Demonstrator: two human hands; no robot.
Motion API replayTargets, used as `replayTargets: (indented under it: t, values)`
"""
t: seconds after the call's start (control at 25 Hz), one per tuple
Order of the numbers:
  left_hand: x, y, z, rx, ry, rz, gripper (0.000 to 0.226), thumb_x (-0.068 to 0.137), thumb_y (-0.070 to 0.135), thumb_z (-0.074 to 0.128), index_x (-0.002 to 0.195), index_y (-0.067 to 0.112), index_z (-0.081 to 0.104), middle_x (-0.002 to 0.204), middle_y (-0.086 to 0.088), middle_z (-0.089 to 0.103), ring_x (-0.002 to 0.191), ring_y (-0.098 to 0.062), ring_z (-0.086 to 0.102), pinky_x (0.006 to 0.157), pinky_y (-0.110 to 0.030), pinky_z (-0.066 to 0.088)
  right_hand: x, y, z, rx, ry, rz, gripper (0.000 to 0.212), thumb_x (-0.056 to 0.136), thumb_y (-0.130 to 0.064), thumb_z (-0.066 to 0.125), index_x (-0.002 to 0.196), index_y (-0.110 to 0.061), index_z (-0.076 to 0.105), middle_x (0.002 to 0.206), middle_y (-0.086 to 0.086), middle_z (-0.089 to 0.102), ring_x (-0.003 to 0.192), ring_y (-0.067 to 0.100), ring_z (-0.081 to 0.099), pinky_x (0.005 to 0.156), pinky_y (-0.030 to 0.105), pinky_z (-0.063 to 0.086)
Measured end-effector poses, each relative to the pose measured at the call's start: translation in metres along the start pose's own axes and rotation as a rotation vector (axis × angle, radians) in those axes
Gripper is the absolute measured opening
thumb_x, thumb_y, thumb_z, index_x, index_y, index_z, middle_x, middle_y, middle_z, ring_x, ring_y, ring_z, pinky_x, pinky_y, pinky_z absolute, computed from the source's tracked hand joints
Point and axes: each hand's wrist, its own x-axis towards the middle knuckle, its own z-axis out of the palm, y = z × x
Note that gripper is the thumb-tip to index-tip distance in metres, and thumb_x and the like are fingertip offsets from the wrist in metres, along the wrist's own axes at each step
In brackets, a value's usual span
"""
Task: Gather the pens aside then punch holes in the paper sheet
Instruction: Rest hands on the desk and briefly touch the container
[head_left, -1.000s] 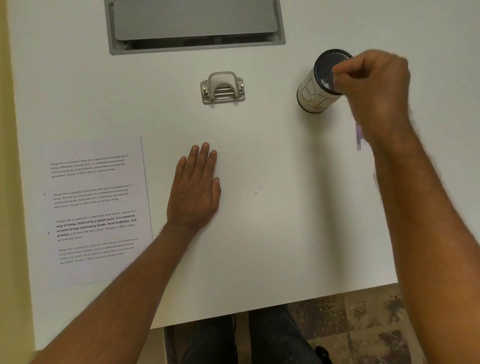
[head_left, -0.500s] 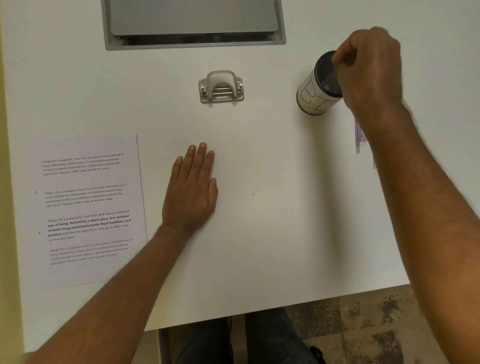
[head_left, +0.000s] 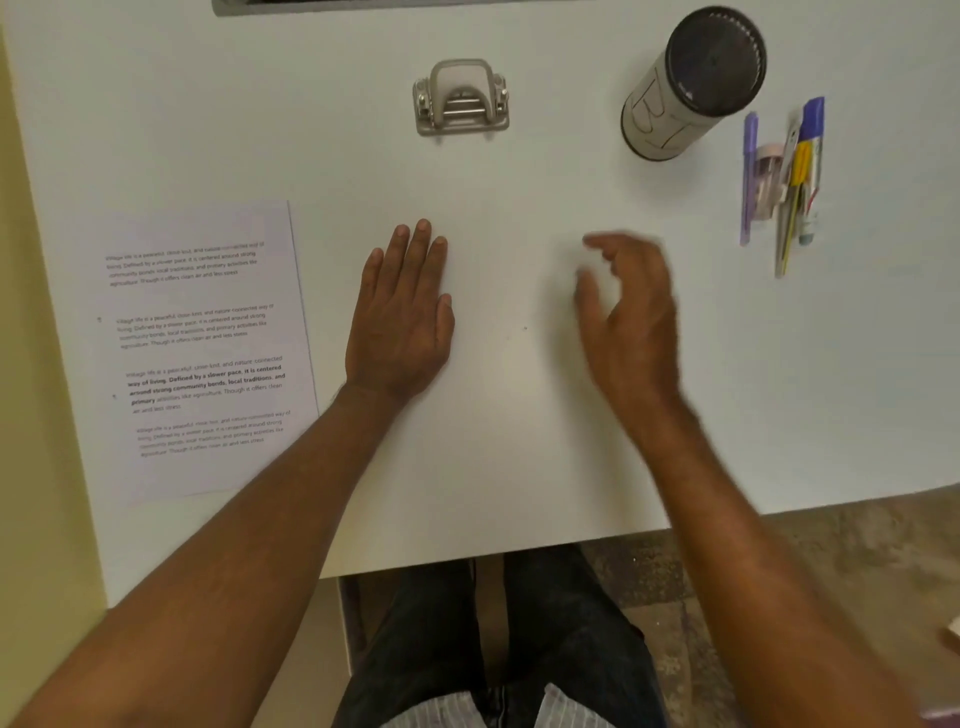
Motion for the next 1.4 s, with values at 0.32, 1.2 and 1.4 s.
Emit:
replayTargets:
  t: [0.32,1.2,1.4]
  values:
    - [0.001,0.000,0.001,0.017,0.000,0.002,0.061,0.107,0.030,0.033,0.164,0.010,0.025,0.173,-0.011,0.020,0.162,-0.029,0.017,0.131,-0.049,0.018,-0.083,-0.003,0.080,-0.449,-0.287,0.110,0.083,0.108,-0.058,0.025,0.164,0.000,0.008,0.173,0.020,0.004,0.162,0.033,0.001,0.133,0.047,0.006]
    - [0.000,0.001,-0.001,0.017,-0.004,-0.009,0.061,0.107,0.030,0.030,0.165,0.011,0.024,0.174,-0.010,0.019,0.162,-0.028,0.015,0.132,-0.048,0.015,-0.009,0.012,0.086,-0.180,-0.221,-0.129,0.060,0.109,-0.036,0.045,0.161,-0.008,0.032,0.171,0.015,0.023,0.160,0.030,0.018,0.132,0.042,0.014]
    - [-0.001,0.001,-0.001,0.014,-0.009,-0.006,0.061,0.108,0.031,0.029,0.165,0.011,0.022,0.174,-0.009,0.018,0.162,-0.028,0.014,0.132,-0.047,0.014,-0.013,0.011,0.080,-0.342,-0.348,-0.377,0.051,0.113,-0.020,0.035,0.158,0.001,0.033,0.167,0.020,0.030,0.158,0.034,0.024,0.130,0.047,0.022]
